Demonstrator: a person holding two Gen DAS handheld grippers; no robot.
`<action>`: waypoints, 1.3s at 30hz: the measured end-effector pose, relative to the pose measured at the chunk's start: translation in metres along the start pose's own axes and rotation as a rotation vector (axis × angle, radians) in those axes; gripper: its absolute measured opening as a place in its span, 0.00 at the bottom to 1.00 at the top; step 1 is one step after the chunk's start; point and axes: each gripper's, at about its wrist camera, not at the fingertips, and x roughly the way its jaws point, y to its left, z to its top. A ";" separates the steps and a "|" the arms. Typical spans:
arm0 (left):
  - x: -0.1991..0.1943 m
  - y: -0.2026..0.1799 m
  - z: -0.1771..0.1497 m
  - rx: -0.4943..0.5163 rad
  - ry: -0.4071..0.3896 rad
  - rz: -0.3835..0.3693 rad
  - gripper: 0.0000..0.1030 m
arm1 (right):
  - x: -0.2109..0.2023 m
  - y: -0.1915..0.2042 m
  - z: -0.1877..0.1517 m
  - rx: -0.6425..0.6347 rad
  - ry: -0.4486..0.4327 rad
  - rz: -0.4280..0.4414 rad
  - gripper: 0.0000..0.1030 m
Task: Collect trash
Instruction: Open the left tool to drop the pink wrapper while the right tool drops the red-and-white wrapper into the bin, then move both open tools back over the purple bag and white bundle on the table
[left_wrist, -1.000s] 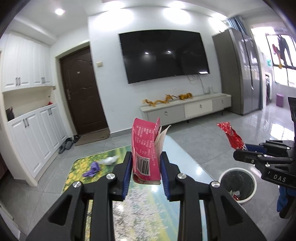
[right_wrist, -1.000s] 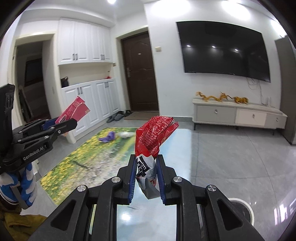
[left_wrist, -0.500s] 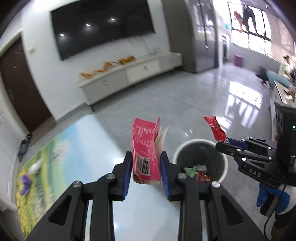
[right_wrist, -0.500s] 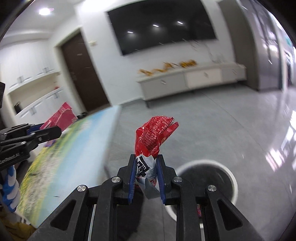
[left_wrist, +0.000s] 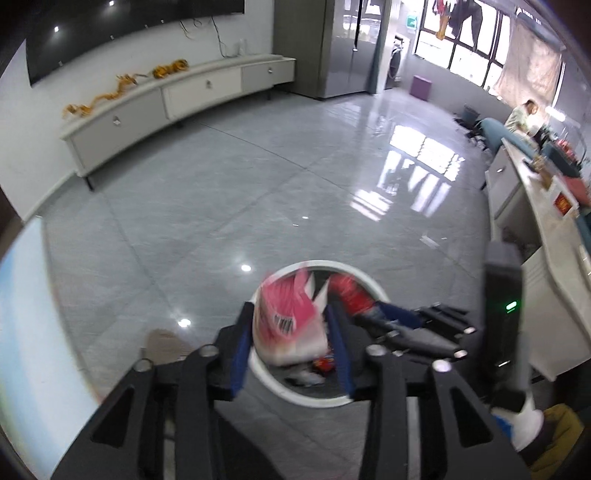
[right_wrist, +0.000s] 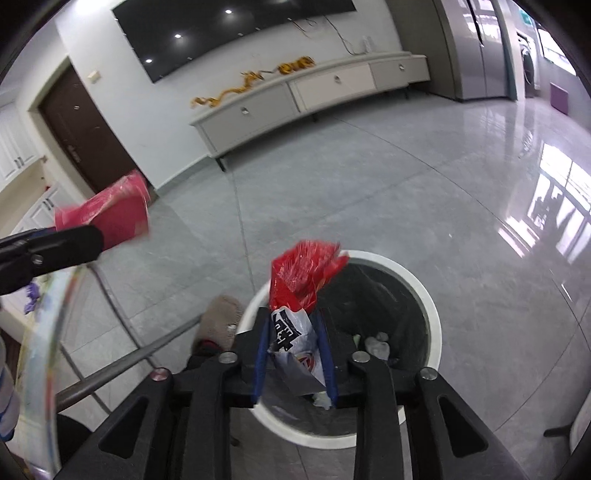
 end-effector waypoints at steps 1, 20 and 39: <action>0.003 -0.001 0.002 -0.007 -0.002 -0.009 0.54 | 0.003 -0.002 0.000 0.006 0.008 -0.010 0.36; -0.103 0.010 -0.025 0.018 -0.234 0.283 0.54 | -0.063 0.023 0.014 -0.032 -0.108 -0.053 0.50; -0.261 0.038 -0.091 -0.122 -0.525 0.436 0.68 | -0.177 0.114 0.012 -0.171 -0.295 -0.054 0.86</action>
